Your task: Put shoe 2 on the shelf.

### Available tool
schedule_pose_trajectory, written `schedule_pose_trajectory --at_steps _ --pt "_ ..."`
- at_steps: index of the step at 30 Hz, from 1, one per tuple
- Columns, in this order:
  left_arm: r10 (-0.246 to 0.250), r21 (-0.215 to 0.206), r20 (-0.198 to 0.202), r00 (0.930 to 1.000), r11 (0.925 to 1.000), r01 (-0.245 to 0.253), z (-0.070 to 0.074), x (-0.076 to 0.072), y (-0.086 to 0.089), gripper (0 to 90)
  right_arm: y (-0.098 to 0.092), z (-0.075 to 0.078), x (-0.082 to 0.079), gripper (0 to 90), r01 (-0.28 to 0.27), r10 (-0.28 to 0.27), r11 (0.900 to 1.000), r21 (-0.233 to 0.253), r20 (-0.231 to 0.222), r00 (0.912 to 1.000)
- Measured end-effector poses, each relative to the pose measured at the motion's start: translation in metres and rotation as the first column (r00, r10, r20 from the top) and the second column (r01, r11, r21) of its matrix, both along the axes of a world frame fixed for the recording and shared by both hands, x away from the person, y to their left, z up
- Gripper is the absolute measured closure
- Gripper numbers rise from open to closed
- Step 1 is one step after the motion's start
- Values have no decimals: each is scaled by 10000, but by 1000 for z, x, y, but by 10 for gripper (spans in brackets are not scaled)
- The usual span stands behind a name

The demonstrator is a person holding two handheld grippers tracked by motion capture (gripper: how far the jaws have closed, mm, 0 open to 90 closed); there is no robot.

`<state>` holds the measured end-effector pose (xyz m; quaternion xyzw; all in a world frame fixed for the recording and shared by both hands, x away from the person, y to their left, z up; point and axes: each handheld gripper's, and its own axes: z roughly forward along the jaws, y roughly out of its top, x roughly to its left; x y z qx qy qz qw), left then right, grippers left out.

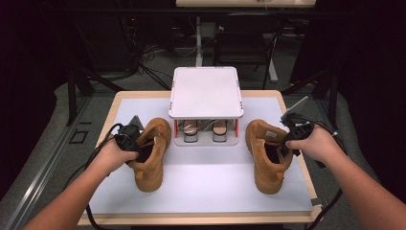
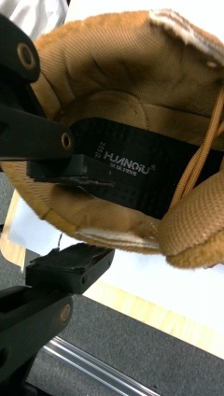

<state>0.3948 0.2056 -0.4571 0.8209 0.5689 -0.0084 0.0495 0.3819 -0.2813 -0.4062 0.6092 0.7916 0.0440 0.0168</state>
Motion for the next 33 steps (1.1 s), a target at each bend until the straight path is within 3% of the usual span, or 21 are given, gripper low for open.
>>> schedule_pose_trajectory --at_steps 13,16,33 --pt "-11 -22 -13 10000 10000 11 0 0 1 738 3 -21 3 601 45 -45 10000 -59 -87 10000" --pt "-13 -11 -10 10000 10000 13 0 0 1 737 2 -24 3 604 -64 60 9999 -154 -285 9996" --pt "-16 30 24 10000 10000 16 0 0 0 737 5 -41 -1 618 29 -31 9997 -255 -91 10000"
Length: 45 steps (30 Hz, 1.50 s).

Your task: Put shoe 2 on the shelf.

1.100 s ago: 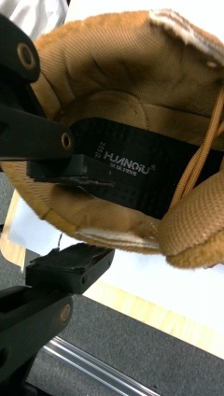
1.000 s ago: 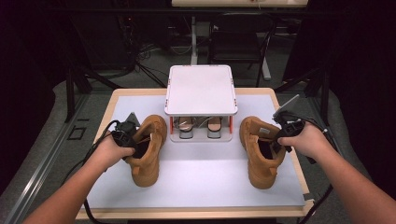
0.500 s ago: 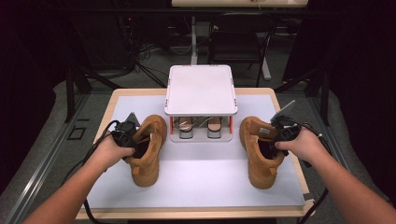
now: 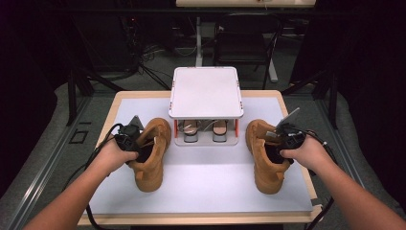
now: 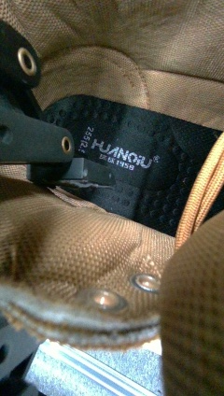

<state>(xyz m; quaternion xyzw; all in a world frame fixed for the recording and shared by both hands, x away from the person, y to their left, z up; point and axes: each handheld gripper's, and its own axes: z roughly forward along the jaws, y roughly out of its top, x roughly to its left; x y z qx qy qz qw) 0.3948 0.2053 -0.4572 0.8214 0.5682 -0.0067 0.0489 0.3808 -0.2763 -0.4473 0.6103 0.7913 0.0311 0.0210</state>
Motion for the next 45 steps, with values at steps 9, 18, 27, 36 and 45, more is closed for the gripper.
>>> schedule_pose_trajectory --at_steps 9,18,27,36,45 --pt "-9 25 4 10000 10000 9 0 0 0 738 -1 -3 -2 620 64 -62 9999 -155 132 9999" --pt "-26 13 53 10000 10000 26 0 -1 0 741 0 -4 -4 660 -1 10 9996 -275 310 9995" --pt "79 -182 145 9999 9998 -77 -1 -2 2 751 5 -5 -5 768 -8 20 9995 -329 381 9993" --pt "379 -424 246 9990 9984 -368 -1 -2 6 810 4 -4 -5 832 308 -302 9994 -154 370 9989" --pt "726 -490 160 9972 9962 -718 0 -1 8 851 6 -1 -4 846 367 -362 9990 -236 202 9991"
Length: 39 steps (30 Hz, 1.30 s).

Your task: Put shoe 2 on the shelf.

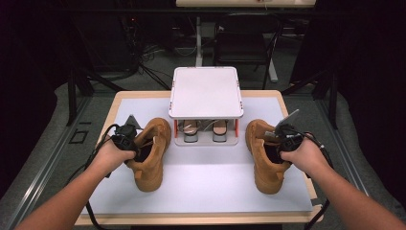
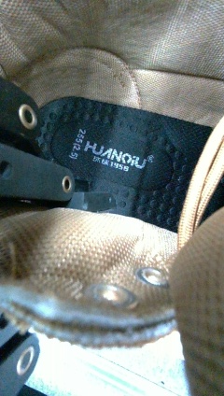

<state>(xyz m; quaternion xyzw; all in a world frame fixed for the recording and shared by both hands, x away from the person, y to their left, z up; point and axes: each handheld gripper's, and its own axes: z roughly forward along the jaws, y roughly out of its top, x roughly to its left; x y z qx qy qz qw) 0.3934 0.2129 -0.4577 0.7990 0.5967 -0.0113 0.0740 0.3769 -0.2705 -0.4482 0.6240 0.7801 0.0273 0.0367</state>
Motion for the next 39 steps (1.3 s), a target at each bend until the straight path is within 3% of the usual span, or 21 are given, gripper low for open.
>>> schedule_pose_trajectory --at_steps 6,14,16,22,25,35,39 --pt "69 -30 25 10000 10000 -69 1 1 3 860 -1 -1 -1 849 368 -378 9986 383 243 9990" --pt "414 -255 -54 9991 9988 -415 4 5 12 865 -8 2 1 852 673 -696 9940 868 236 9973" --pt "512 -316 -170 9985 9982 -517 5 7 12 865 -8 5 3 853 485 -483 9961 738 -49 9988" --pt "712 -534 -368 9968 9959 -731 9 12 15 866 -3 10 5 854 594 -587 9949 813 -121 9982" --pt "583 -393 -498 9971 9974 -603 13 13 14 866 -1 13 6 854 550 -539 9951 820 -162 9984" --pt "777 -543 -384 9962 9953 -797 27 16 15 865 5 21 11 854 656 -626 9941 867 -372 9973" --pt "865 -554 -361 9956 9945 -884 32 19 17 864 5 25 14 853 924 -902 9914 926 -273 9955"
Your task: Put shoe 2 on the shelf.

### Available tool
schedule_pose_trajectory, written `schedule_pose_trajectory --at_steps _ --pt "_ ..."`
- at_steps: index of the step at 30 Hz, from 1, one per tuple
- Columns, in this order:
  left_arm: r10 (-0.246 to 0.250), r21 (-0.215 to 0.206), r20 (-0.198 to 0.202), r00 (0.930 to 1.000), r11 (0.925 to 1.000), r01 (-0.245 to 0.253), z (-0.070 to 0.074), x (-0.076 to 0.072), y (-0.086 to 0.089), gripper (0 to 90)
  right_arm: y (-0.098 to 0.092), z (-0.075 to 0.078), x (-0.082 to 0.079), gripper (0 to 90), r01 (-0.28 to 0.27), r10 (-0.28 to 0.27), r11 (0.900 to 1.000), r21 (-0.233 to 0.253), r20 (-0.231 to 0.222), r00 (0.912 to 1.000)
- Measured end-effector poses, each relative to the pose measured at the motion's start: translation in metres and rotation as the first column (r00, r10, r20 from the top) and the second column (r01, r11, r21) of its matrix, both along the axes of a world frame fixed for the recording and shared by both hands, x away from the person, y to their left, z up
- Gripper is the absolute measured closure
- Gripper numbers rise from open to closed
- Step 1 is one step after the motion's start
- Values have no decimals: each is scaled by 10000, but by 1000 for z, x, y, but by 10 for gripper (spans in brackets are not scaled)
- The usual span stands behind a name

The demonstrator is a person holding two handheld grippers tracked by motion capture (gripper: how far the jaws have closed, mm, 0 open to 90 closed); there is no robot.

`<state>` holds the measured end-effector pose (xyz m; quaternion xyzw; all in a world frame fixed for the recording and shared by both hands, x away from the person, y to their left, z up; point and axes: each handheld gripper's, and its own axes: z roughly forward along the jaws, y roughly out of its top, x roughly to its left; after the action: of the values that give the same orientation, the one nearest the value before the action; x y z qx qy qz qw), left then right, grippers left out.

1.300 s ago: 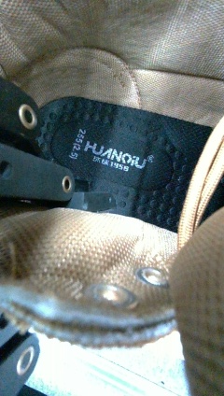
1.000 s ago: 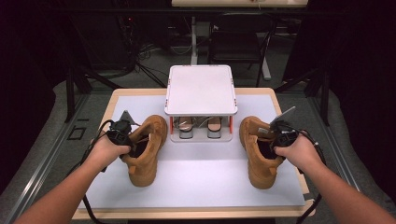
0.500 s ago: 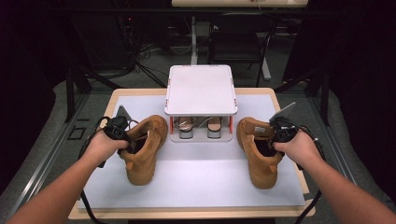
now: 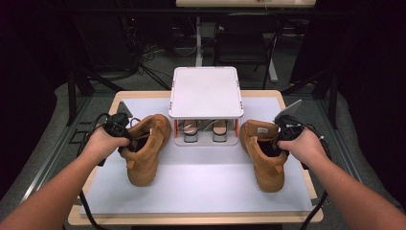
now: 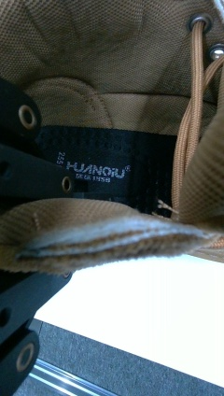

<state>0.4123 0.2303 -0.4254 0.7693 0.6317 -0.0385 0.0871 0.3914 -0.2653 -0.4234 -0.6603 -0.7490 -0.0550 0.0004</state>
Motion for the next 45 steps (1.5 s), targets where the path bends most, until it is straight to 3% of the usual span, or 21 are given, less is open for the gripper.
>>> schedule_pose_trajectory --at_steps 6,12,14,20,25,31,42,45 --pt "75 -8 -61 10000 10000 -75 8 4 4 864 -6 12 6 853 58 -58 10000 60 -85 9999" --pt "74 95 -49 10000 9999 -73 16 10 5 863 -8 22 14 852 423 -426 9990 164 154 9990" --pt "31 108 -57 10000 9999 -30 20 12 5 863 -9 27 16 852 300 -300 9995 24 -38 9995" --pt "161 -34 68 9998 9999 -161 31 16 5 862 -9 36 22 852 483 -483 9987 135 -30 9988" --pt "150 -22 -159 9998 9999 -150 39 20 5 862 -7 47 27 851 465 -464 9988 146 -24 9989" --pt "275 6 -140 9995 9996 -275 48 26 7 862 -9 62 34 851 648 -649 9977 202 57 9979" --pt "665 -282 151 9977 9974 -660 66 39 11 861 -15 90 55 850 1182 -1194 9924 346 358 9922" --pt "883 -439 254 9958 9952 -872 77 44 13 861 -15 101 60 849 1355 -1377 9897 465 470 9894"
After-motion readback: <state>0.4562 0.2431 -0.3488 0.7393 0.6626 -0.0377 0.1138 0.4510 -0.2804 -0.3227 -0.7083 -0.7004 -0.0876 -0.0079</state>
